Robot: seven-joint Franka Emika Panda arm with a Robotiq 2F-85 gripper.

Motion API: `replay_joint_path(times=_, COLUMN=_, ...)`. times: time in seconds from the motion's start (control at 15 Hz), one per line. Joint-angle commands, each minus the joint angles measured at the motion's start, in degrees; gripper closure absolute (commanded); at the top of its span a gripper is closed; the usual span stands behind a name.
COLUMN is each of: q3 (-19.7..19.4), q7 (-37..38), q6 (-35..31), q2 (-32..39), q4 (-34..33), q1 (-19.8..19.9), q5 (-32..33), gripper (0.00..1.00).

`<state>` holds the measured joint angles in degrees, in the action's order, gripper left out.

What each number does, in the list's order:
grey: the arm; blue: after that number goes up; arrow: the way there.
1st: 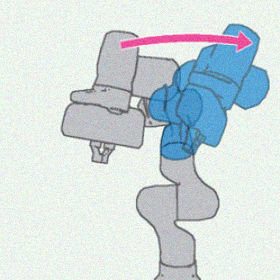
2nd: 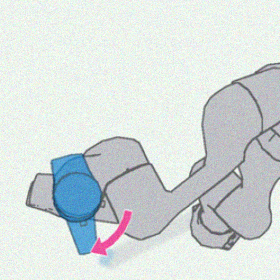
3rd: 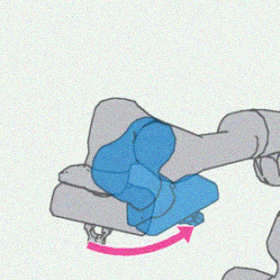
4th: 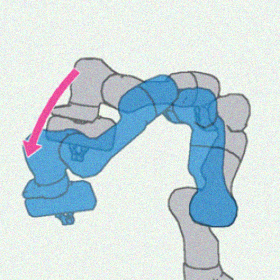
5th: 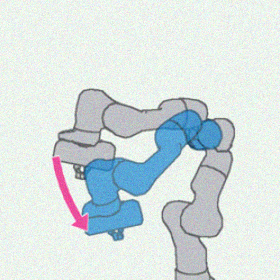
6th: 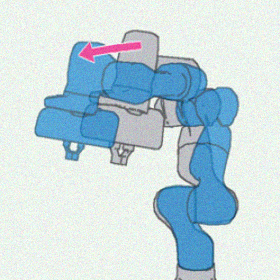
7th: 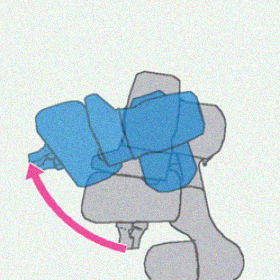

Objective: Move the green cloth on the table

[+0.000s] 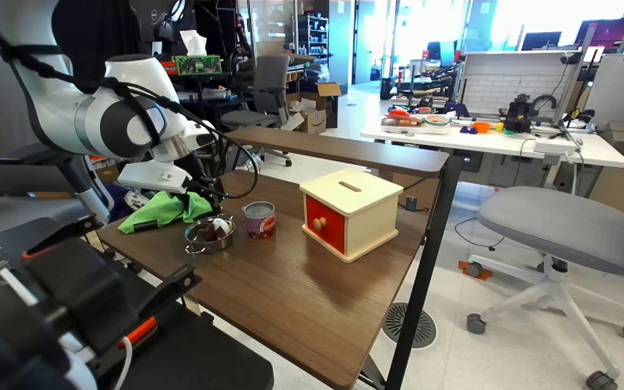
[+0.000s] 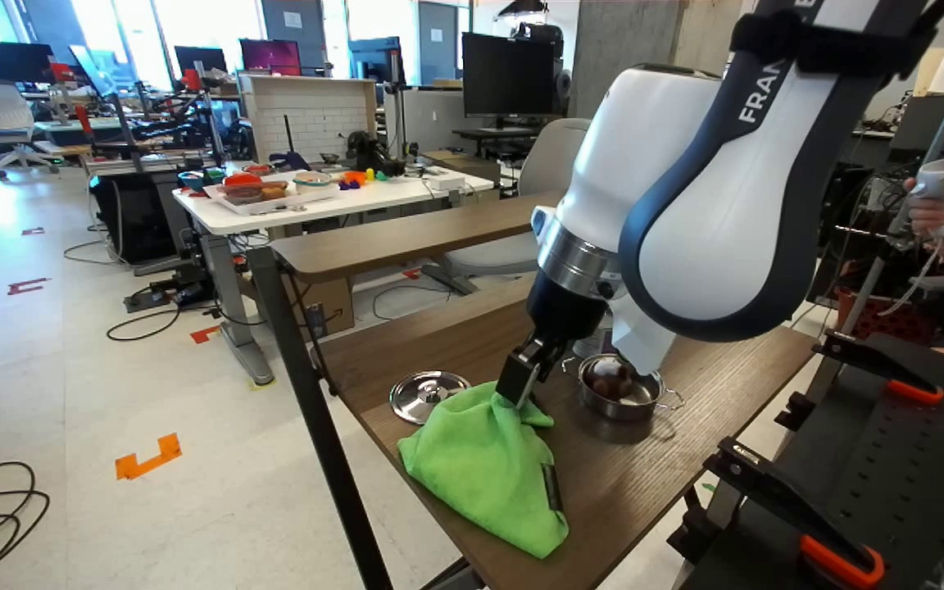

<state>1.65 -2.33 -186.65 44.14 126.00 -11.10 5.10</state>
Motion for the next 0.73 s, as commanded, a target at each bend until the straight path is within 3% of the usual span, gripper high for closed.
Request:
replay_joint_path(times=0.0, q3=-0.4, q7=0.3, q6=-1.4, q2=-5.5, q4=5.1, q1=-1.4, q5=-0.6, gripper=0.00)
replay_joint_path(times=0.2, q3=-0.2, q7=0.3, q6=-2.9, q2=-11.8, q4=10.4, q1=-1.7, q5=-0.7, gripper=0.00)
replay_joint_path(times=0.33, q3=1.8, q7=-0.6, q6=-1.8, q2=-17.1, q4=14.5, q1=0.2, q5=0.3, gripper=0.00)
replay_joint_path(times=0.4, q3=0.8, q7=-0.5, q6=-2.0, q2=-10.4, q4=8.6, q1=-0.6, q5=-0.2, gripper=0.00)
replay_joint_path(times=0.67, q3=1.3, q7=-0.5, q6=-1.9, q2=-16.2, q4=13.5, q1=-0.5, q5=-0.2, gripper=0.00)
